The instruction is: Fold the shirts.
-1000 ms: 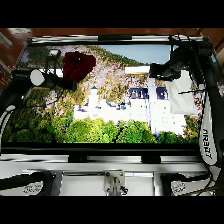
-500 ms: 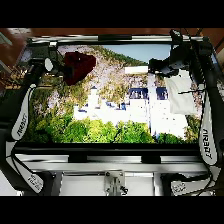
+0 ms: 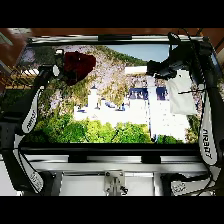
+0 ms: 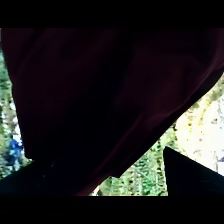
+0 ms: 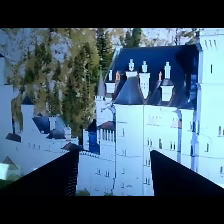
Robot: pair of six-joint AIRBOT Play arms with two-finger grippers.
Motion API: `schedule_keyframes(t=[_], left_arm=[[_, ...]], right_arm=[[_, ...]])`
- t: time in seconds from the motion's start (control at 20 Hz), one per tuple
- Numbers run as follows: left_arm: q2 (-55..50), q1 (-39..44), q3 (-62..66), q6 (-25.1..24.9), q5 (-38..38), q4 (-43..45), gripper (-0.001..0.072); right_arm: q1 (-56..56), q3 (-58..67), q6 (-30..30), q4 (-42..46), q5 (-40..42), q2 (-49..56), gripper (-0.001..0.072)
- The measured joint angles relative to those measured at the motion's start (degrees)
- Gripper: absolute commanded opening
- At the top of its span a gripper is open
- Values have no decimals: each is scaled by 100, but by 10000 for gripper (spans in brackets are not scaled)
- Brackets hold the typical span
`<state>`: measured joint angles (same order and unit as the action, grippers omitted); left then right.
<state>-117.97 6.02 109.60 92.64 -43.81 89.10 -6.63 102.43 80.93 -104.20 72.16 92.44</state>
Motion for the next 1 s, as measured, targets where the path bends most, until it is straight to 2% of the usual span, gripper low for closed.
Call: schedule_keyframes(t=[0.05,0.15,0.3,0.55,0.75,1.0], left_arm=[[-35,-2,2,31,24,0,622],[-79,-2,4,90,42,0,439],[-127,-17,4,153,37,-15,32],[20,-17,260,271,-17,-63,29],[841,175,669,273,-44,-109,29],[2898,715,809,17,-214,-114,29]], right_arm=[[0,0,2,-4,31,0,561],[0,0,2,-24,50,0,561],[0,0,2,-59,107,0,561],[-2,0,0,-81,-33,0,561],[0,4,-7,-149,-254,-66,561],[0,7,197,-256,866,-719,561]])
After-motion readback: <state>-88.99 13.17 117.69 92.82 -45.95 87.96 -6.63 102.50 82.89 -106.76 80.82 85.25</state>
